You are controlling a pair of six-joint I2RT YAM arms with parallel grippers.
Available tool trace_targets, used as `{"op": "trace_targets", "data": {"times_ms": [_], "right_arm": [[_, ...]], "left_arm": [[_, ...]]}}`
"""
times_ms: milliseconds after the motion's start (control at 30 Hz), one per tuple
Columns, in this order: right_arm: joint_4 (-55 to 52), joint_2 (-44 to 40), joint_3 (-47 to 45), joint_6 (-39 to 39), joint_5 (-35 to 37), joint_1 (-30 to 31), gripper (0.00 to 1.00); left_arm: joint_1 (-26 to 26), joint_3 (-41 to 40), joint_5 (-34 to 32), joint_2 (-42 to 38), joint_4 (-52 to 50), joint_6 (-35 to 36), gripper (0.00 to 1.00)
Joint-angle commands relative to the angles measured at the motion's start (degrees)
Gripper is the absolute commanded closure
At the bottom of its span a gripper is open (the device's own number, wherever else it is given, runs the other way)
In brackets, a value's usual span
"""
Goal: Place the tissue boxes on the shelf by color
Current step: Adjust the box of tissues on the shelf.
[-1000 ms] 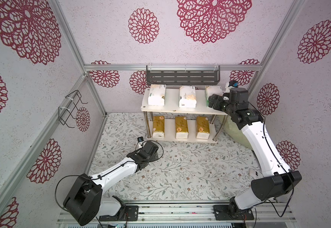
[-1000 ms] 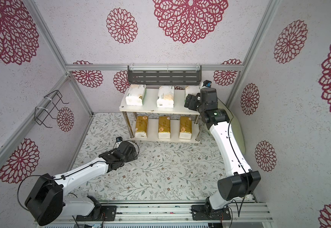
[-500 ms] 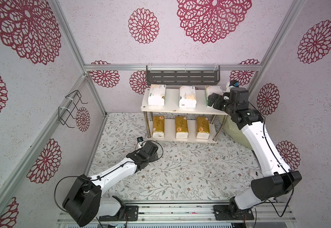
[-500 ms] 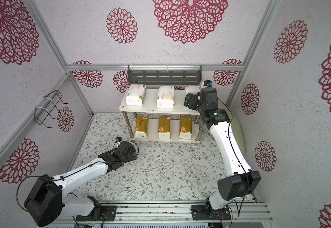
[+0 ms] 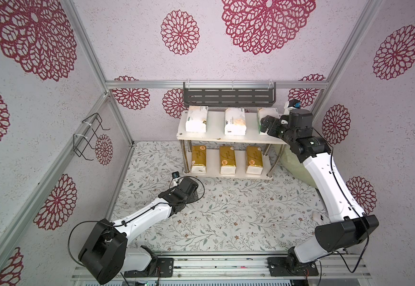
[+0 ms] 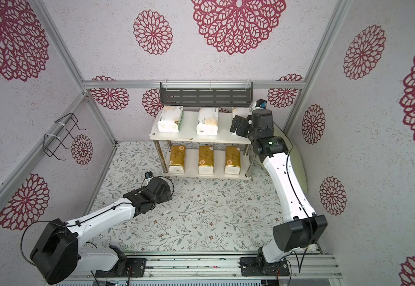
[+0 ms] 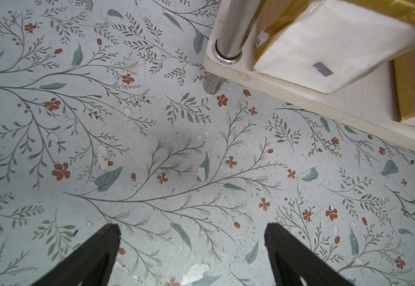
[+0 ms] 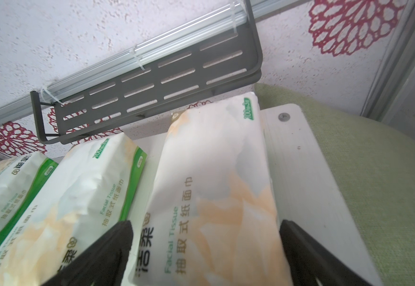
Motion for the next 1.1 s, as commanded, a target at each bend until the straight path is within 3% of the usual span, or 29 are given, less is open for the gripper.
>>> {"op": "trace_targets", "data": {"times_ms": [0, 433, 767, 900, 1067], "right_arm": [[1.78, -3.30, 2.49, -0.96, 1.18, -0.11, 0.01], [-3.40, -2.61, 9.01, -5.21, 1.86, -0.11, 0.01], [-9.75, -2.11, 15.32, -10.28, -2.88, 0.28, 0.03], [-10.21, -1.36, 16.42, -11.69, -7.23, 2.97, 0.06], [-11.47, 2.14, 19.61, -12.58, -5.63, 8.75, 0.07]], "left_arm": [[-0.40, -0.45, -0.43, -0.64, 0.86, -0.45, 0.01], [-0.40, -0.10, -0.69, -1.03, 0.58, -0.31, 0.01], [-0.45, 1.35, -0.53, 0.02, 0.28, 0.20, 0.01], [-0.49, 2.25, -0.25, 0.76, 0.01, 0.31, 0.01], [-0.97, 2.95, -0.33, 1.28, -0.42, 0.26, 0.00]]}}
